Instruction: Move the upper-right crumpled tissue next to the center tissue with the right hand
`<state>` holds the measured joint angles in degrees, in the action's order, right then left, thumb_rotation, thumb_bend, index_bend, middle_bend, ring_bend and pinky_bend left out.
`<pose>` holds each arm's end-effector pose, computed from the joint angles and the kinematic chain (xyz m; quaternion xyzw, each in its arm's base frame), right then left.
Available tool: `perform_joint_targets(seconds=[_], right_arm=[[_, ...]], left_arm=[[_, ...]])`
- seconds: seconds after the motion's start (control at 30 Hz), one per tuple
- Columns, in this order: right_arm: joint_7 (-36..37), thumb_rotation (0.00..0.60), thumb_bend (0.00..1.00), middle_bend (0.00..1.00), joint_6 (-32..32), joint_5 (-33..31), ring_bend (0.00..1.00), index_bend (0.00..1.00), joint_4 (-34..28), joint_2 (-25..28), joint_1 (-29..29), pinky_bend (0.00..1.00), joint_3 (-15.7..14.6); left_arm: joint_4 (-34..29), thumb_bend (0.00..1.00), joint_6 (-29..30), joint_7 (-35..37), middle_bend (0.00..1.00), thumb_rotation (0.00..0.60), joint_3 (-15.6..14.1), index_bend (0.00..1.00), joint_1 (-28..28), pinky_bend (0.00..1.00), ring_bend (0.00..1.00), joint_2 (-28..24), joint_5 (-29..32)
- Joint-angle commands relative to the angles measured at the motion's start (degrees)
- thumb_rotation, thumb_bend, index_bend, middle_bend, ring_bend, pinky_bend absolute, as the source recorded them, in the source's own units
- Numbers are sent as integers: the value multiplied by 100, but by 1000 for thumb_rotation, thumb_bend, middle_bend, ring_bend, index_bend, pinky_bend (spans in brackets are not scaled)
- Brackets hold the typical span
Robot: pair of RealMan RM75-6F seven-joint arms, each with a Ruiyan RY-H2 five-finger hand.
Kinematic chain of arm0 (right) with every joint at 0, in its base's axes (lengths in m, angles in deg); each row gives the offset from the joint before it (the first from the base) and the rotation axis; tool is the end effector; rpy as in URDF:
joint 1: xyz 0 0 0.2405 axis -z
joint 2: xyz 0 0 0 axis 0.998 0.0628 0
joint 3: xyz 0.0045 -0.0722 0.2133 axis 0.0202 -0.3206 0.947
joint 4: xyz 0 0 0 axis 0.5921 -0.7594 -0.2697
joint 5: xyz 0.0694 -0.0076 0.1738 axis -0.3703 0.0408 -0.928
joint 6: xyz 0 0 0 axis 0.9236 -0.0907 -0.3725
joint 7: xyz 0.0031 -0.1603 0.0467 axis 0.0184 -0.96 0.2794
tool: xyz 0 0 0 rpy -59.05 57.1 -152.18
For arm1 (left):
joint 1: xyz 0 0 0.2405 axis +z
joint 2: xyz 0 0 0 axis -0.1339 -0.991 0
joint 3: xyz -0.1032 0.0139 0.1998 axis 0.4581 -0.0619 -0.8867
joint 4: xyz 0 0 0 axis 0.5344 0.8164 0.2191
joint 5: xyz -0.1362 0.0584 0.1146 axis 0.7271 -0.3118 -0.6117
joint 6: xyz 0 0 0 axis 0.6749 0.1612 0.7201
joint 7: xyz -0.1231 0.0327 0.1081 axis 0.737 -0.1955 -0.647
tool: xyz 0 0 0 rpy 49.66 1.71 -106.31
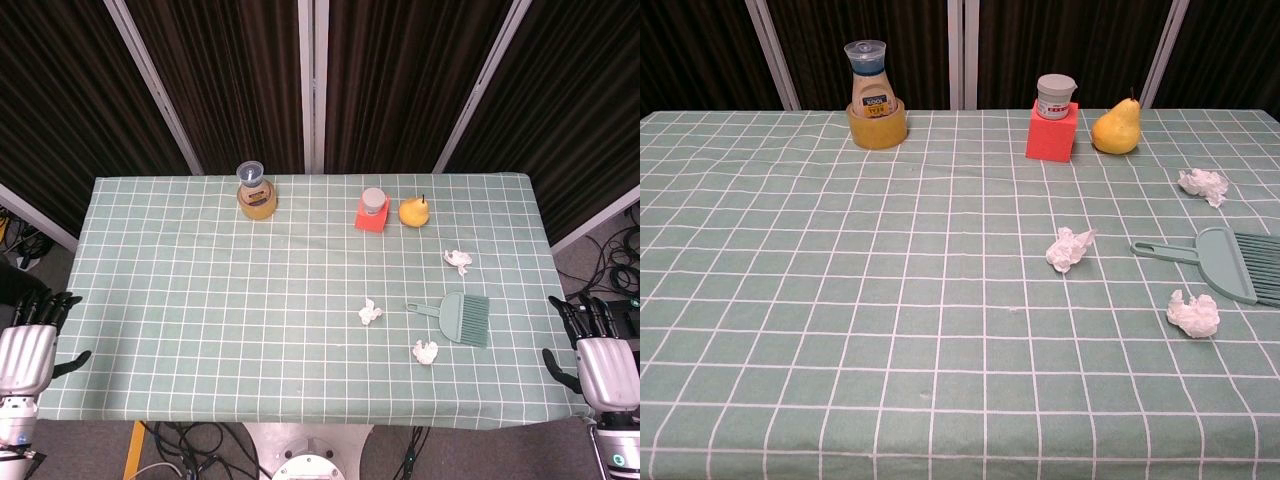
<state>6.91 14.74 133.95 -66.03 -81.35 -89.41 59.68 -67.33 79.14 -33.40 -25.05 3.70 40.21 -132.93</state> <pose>-0.2719 -0.1900 0.1741 0.6056 -0.3687 0.3939 0.5849 -0.2725 0.1960 0.1523 -0.5980 -0.3614 -0.3464 0.6260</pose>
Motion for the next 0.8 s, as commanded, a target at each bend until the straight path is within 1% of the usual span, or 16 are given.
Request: perform_joint_targets(seconds=[0.03,0.3,0.37,0.43,0.47,0.5,0.57,0.67,0.73,0.8], right_arm=[[4,600,267,182,-54,-36,0,92,10,-10,-29,0,10],[147,600,269,182,-228,-72,0,91,13,4,-103,0,-10],[199,600,258,180,-440,-131,0,86,-38,25,-211,0,4],[98,600,237,177,-779,-260,0,83,-136,24,-415,0,79],[7,600,194,175,-924,-328,0,83,-171,-13,-517,0,127],[-170,600,157,178,-1136,-450,0,82,-217,-87,-660,0,195],[-443,600,123,190,-1460,-656,0,81,-249,-252,-893,0,310],[-910,600,94,227,-1888,-1040,0,86,-145,-678,-1268,0,519],[-1209,600,87,255,-2092,-1288,0,128,55,-1046,-1501,0,648],[-1453,600,85,289,-2274,-1559,0,204,290,-1417,-1706,0,753]], left_arm=[[-21,11,-29,-33,172,600,-2,204,-14,78,111,6,20],[-81,11,-4,-74,172,600,-16,204,-1,78,111,-24,20],[-81,11,-6,-46,172,600,-20,204,-3,78,111,-28,9],[-64,10,-16,-18,171,600,-34,204,-11,78,111,-41,-23],[-58,9,-12,-7,171,600,-39,204,-10,78,111,-44,-36],[-52,9,2,17,171,600,-43,204,-6,78,111,-46,-51],[-35,9,37,54,171,600,-47,204,11,78,111,-41,-69],[3,8,54,123,171,600,-78,204,47,78,111,-38,-66],[28,7,42,165,171,600,-101,204,70,78,111,-32,-44],[55,7,34,218,171,600,-112,204,86,78,111,-17,-25]])
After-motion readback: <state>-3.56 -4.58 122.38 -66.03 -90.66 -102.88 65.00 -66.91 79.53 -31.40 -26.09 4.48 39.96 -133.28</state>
